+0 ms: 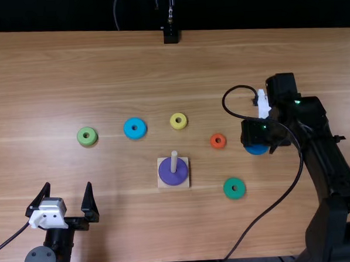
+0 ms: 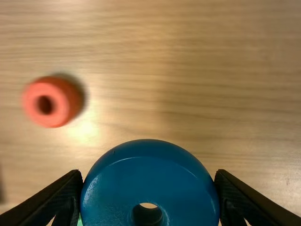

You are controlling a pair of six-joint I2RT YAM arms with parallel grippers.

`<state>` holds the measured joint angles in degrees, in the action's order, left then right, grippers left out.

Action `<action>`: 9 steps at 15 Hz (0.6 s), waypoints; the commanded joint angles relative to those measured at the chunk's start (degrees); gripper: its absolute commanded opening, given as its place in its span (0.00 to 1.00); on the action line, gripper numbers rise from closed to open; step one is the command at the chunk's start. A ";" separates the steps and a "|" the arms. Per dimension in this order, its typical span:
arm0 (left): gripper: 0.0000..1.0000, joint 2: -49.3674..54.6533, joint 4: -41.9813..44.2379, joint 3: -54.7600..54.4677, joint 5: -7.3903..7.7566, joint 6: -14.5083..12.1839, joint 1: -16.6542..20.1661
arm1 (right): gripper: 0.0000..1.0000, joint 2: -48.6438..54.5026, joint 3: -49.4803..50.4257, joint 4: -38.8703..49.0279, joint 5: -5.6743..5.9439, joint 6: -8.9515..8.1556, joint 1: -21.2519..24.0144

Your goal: Build the Hanoi tower: stack the rings onto the peg from bottom to top in this color order: purple, dark blue, light blue, dark green, light green, yellow, orange.

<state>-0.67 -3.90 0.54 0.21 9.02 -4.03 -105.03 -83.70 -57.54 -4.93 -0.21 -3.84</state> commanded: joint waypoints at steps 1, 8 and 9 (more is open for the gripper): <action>1.00 0.67 -2.95 -0.54 -0.10 -0.58 0.43 | 0.00 4.05 -4.19 -1.90 -0.34 0.84 -2.49; 1.00 0.67 -2.95 -0.54 -0.10 -0.58 0.43 | 0.00 8.35 -13.59 -12.03 -0.34 5.38 -15.24; 1.00 0.67 -2.95 -0.54 -0.10 -0.58 0.43 | 0.00 8.35 -14.65 -12.98 -0.34 5.27 -17.08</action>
<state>-0.67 -3.86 0.51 0.21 9.02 -4.03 -98.19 -96.12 -70.54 -4.91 4.49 -19.94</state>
